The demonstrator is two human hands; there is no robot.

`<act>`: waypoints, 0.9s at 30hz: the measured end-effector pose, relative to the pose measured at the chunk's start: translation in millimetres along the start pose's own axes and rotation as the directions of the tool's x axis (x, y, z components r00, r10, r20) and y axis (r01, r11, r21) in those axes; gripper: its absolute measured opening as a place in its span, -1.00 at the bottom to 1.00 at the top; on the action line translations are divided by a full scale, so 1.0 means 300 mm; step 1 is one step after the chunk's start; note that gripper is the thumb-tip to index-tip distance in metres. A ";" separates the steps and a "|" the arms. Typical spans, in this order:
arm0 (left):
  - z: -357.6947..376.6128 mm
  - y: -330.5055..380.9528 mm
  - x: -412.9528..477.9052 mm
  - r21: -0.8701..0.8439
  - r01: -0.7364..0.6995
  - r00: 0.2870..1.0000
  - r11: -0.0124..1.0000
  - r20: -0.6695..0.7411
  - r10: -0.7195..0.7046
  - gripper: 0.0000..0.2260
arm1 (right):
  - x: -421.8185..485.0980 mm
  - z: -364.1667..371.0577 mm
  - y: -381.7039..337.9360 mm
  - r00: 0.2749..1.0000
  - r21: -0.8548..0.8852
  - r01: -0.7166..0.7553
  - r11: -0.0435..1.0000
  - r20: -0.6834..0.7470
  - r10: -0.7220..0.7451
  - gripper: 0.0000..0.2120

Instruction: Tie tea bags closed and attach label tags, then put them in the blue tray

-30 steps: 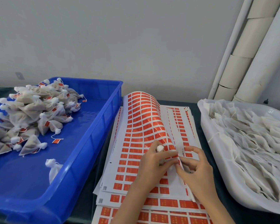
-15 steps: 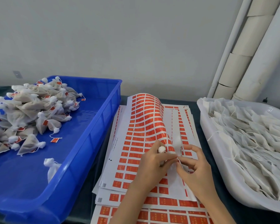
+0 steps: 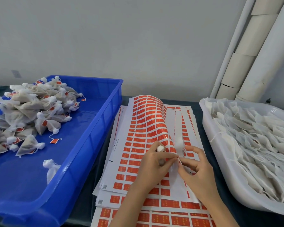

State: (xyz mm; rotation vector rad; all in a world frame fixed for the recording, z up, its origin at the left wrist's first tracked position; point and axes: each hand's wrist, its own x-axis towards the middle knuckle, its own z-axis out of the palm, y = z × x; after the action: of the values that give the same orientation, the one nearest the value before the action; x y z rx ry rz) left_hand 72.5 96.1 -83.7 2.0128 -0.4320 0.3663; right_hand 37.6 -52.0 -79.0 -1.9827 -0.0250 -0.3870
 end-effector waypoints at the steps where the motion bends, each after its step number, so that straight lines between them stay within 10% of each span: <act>1: 0.001 -0.002 0.000 -0.004 0.003 1.000 1.000 0.003 -0.003 -0.81 | 0.000 -0.001 -0.001 1.000 0.000 -0.007 1.000 0.000 0.007 -0.52; 16: -0.002 -0.001 -0.004 -0.052 0.039 0.999 0.998 -0.026 -0.040 -0.70 | 0.008 -0.019 -0.006 0.994 0.140 -0.090 0.986 0.069 0.081 -0.81; 27: 0.004 -0.012 -0.004 -0.004 0.040 0.999 0.999 -0.018 -0.040 -0.56 | 0.015 -0.027 -0.014 0.988 0.118 -0.154 0.981 0.027 0.152 -0.59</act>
State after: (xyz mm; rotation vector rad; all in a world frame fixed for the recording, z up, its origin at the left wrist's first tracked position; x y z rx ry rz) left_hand 73.1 96.7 -87.7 2.0105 -0.3804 0.3585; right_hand 39.0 -57.9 -71.0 -1.8549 0.0907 -0.2612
